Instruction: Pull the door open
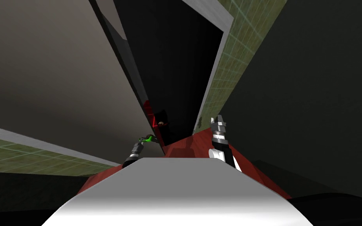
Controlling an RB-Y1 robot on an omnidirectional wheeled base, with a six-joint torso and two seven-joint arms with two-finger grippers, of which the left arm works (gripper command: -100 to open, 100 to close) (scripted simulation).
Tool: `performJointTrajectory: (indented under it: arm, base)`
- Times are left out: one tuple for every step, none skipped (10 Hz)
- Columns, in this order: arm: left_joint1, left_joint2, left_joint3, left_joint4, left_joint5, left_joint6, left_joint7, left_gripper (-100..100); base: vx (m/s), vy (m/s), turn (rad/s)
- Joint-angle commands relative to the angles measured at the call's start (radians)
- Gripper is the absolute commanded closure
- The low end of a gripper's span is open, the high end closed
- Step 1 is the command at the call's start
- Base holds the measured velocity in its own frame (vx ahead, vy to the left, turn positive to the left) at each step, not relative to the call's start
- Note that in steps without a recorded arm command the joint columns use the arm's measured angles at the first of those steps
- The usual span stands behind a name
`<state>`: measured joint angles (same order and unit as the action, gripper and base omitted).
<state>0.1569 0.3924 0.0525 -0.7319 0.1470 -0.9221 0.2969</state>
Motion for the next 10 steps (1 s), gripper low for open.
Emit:
performJointTrajectory:
  arm:
    - [0.008,0.002,-0.015,0.010,-0.008,-0.029,0.013,100]
    - [0.020,0.008,-0.024,0.011,-0.012,-0.046,0.023,100]
    - [0.033,0.015,-0.034,0.011,-0.017,-0.066,0.033,100]
    - [0.046,0.022,-0.043,0.011,-0.021,-0.086,0.044,100]
    - [0.058,0.028,-0.053,0.012,-0.026,-0.105,0.054,100]
    - [0.069,0.034,-0.061,0.012,-0.030,-0.122,0.064,100]
    - [0.079,0.039,-0.068,0.012,-0.033,-0.137,0.072,100]
    - [0.089,0.044,-0.076,0.012,-0.037,-0.152,0.080,100]
    - [0.089,0.044,-0.076,0.012,-0.037,-0.152,0.080,100]
    - [0.081,0.055,-0.065,0.033,-0.031,-0.153,0.082,100]
  base:
    - [-0.173,0.016,-0.143]
    - [-0.169,0.033,-0.121]
    - [-0.189,0.049,-0.154]
    - [-0.200,0.055,-0.175]
    - [-0.186,0.044,-0.147]
    - [-0.193,0.036,-0.131]
    - [-0.221,0.036,-0.129]
    - [-0.217,0.028,-0.102]
    - [-0.126,0.013,-0.022]
    - [-0.046,0.012,0.023]
